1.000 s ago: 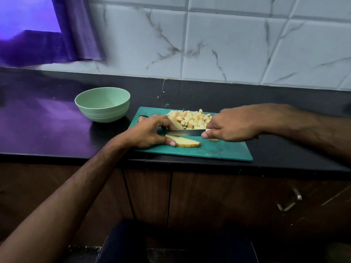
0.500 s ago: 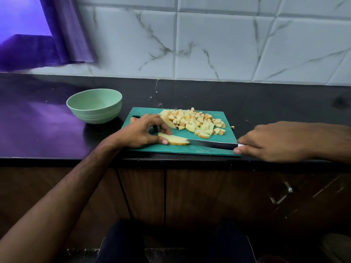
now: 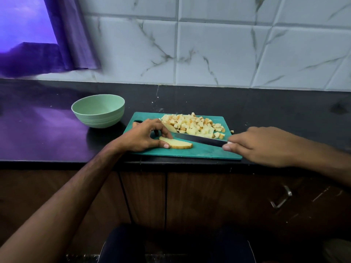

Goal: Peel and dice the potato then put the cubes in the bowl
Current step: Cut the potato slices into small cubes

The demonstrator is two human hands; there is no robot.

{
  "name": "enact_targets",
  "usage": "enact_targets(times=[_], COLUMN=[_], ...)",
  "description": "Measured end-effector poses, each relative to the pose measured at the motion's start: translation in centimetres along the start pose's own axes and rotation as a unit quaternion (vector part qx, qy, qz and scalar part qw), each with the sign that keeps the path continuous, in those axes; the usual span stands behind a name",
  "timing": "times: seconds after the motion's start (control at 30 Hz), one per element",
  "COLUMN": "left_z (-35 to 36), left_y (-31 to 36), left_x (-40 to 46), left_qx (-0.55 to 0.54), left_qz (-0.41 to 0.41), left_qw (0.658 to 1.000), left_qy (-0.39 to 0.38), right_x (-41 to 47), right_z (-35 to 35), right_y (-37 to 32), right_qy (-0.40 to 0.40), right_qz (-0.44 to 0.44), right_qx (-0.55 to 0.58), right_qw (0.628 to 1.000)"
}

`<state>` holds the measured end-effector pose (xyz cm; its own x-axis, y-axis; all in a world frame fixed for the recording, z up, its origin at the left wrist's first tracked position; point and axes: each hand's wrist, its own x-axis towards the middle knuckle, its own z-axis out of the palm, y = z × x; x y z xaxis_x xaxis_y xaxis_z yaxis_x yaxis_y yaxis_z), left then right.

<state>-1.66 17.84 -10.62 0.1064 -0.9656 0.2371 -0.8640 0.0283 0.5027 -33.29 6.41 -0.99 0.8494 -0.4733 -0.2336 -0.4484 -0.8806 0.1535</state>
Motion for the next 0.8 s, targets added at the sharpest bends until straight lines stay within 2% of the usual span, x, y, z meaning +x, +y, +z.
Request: enact_targets(times=[0.1, 0.23, 0.6, 0.7, 0.8], left_z=[0.0, 0.1, -0.2, -0.4, -0.1], left_y=[0.0, -0.1, 0.4, 0.6, 0.3], left_x=[0.0, -0.1, -0.1, 0.0, 0.0], left_qx=[0.008, 0.008, 0.024, 0.032, 0.025], left_qz=[-0.010, -0.006, 0.003, 0.008, 0.018], left_qw=[1.000, 1.000, 1.000, 0.999, 1.000], left_qy=[-0.001, 0.003, -0.014, -0.016, -0.004], right_x=[2.5, 4.1, 6.5, 4.0, -0.1], right_z=[0.8, 1.1, 0.1, 0.6, 1.9], right_y=[-2.1, -3.4, -3.8, -1.5, 2.2], right_qy=[0.037, 0.045, 0.011, -0.004, -0.029], right_qz=[-0.027, -0.041, -0.097, -0.079, -0.016], right_qx=[-0.010, -0.014, -0.019, -0.034, -0.059], right_qw=[0.999, 0.998, 0.995, 0.996, 0.998])
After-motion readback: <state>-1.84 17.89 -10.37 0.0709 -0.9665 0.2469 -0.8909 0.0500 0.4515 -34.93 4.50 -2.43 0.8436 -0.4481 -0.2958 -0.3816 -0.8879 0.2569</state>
